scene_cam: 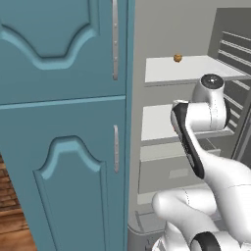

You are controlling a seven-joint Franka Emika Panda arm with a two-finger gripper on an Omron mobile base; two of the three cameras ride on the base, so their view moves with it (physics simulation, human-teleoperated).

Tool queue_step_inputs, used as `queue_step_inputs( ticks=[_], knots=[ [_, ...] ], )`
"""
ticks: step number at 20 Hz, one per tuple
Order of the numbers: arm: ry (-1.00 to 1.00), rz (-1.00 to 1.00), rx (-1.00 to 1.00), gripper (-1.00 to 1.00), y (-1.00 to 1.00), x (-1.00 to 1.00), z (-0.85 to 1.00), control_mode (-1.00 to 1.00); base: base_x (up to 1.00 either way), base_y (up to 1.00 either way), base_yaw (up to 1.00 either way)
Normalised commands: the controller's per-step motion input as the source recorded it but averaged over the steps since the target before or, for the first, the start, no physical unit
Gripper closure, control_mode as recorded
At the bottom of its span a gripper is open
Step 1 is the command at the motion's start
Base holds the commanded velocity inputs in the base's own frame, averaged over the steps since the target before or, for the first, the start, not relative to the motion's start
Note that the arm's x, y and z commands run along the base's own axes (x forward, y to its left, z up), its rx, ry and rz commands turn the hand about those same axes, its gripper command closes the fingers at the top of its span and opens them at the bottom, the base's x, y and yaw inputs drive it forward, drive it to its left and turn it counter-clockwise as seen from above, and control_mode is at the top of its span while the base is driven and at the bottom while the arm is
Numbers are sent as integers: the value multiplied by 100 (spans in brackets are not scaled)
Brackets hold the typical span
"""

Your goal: Take the lemon wedge from the fridge and place it on the plate with fish on the dining counter.

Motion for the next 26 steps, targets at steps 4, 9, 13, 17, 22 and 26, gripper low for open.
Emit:
queue_step_inputs(
  ticks=[4,9,13,17,22,26],
  knots=[
    [-5,1,0,-100,0,55,-48,-100,0,0,0],
    [-1,1,2,-100,-10,77,-23,-100,0,0,0],
    [0,3,6,-100,-30,80,-3,-100,0,0,0],
    [1,3,1,-100,-29,44,-10,-100,0,0,0],
    [13,0,0,-100,-6,0,-50,-100,0,0,0],
    [11,0,0,-100,-1,8,-48,-100,0,0,0]
  ],
)
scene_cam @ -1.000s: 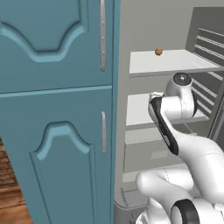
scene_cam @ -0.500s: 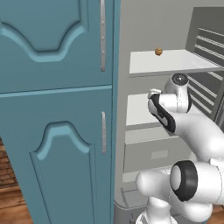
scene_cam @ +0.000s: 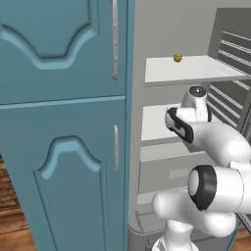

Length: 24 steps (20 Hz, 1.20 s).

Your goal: Take the lemon wedge from the fridge and place it on the plate with fish on the dining counter.

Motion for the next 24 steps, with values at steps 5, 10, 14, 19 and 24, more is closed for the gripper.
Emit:
queue_step_inputs(
  ticks=[5,10,14,19,24],
  knots=[
    [4,0,0,-100,-7,37,-7,-100,0,0,0],
    [0,1,0,-100,-16,32,-21,-100,0,0,0],
    [0,1,0,-100,-17,10,-33,-100,0,0,0],
    [0,1,0,-100,-9,16,-23,-100,0,0,0],
    [0,0,0,-100,0,48,-10,-100,0,0,0]
  ],
)
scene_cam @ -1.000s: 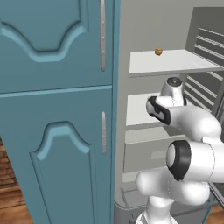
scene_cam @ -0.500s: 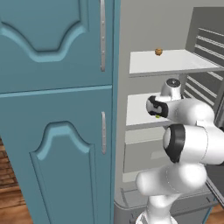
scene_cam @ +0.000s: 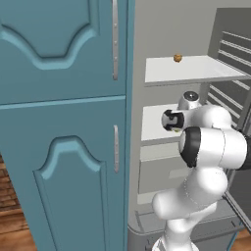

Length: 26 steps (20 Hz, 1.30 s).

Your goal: Take the lemon wedge from the fridge and place it on the plate with fish on the dining counter.

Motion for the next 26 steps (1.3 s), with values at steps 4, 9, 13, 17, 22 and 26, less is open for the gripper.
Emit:
queue_step_inputs(
  ticks=[4,9,13,17,22,26],
  knots=[
    [0,0,0,-100,0,19,-15,-100,0,0,0],
    [0,0,0,-100,0,0,-31,-100,0,0,0],
    [0,0,0,-100,0,0,-28,-100,0,0,0],
    [0,0,0,-100,0,1,-34,-100,0,0,0],
    [-1,0,0,-100,-1,11,-33,-100,0,0,0],
    [0,0,0,-100,-7,35,-12,-100,0,0,0]
  ],
)
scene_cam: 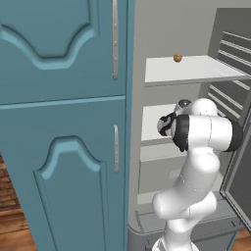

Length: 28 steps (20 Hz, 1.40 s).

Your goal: Take the lemon wedge from the fridge and place it on the plate with fish on the dining counter.

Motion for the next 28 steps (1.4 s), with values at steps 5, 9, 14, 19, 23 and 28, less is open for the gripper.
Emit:
queue_step_inputs(
  ticks=[5,9,14,19,23,28],
  knots=[
    [0,0,0,-100,-5,25,-14,-100,0,0,0],
    [0,0,0,-100,-4,0,-53,-100,0,0,0],
    [-1,0,0,-100,-10,11,-42,-100,0,0,0],
    [-9,0,0,-100,-6,-14,-4,-100,0,0,0],
    [-4,0,0,-100,0,-7,1,-100,0,0,0],
    [0,0,0,-100,-3,7,0,-100,0,0,0]
  ],
)
